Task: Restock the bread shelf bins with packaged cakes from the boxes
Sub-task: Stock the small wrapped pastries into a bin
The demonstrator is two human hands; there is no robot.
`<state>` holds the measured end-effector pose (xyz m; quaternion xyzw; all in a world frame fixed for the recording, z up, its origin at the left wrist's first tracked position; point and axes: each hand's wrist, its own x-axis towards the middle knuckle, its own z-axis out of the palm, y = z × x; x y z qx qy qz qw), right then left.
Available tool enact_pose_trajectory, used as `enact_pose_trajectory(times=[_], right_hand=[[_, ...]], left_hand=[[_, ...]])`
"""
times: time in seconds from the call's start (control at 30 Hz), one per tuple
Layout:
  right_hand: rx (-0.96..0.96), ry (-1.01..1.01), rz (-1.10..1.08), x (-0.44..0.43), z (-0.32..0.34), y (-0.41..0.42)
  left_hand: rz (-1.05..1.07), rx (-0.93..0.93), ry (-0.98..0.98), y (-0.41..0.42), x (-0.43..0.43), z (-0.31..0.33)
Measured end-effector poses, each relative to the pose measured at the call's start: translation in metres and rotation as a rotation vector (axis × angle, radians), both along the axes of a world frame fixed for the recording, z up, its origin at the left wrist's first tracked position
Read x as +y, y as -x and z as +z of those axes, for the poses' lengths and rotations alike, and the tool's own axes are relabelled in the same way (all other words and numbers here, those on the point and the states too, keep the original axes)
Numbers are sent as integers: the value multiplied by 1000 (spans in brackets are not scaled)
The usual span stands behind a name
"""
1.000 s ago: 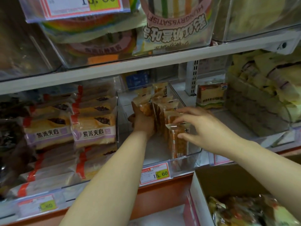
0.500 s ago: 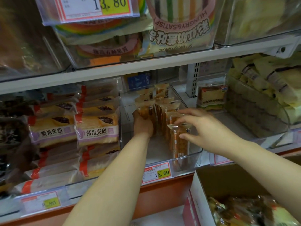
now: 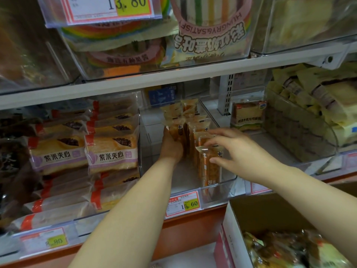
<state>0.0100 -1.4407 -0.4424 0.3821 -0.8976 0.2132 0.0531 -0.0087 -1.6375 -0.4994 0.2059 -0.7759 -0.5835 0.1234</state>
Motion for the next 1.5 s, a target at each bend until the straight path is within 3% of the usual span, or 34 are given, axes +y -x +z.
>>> enact_pose_trajectory(times=[0.5,0.63,0.73,0.9,1.13,1.33,1.5], right_hand=[[109,-37,-22,6,20,-28],[140,40,-17,28,24,-51],[141,34,-33,59,21,-71],[89,3,-169,137,8,-100],[-72,-23,-462,269,-19,-127],[-186,19,-601,345,-32,-131],[-278,9,-625,372,-45,-130]], left_hand=[[142,-53,15,-49,15,41],[186,222,123,-102,48,53],[71,502,271,-133,81,60],[-275,573,405,-142,149,55],[-744,395,599,-119,253,36],[-1058,-3,680,-85,342,-6],[-1279,-361,729,-69,389,-87]])
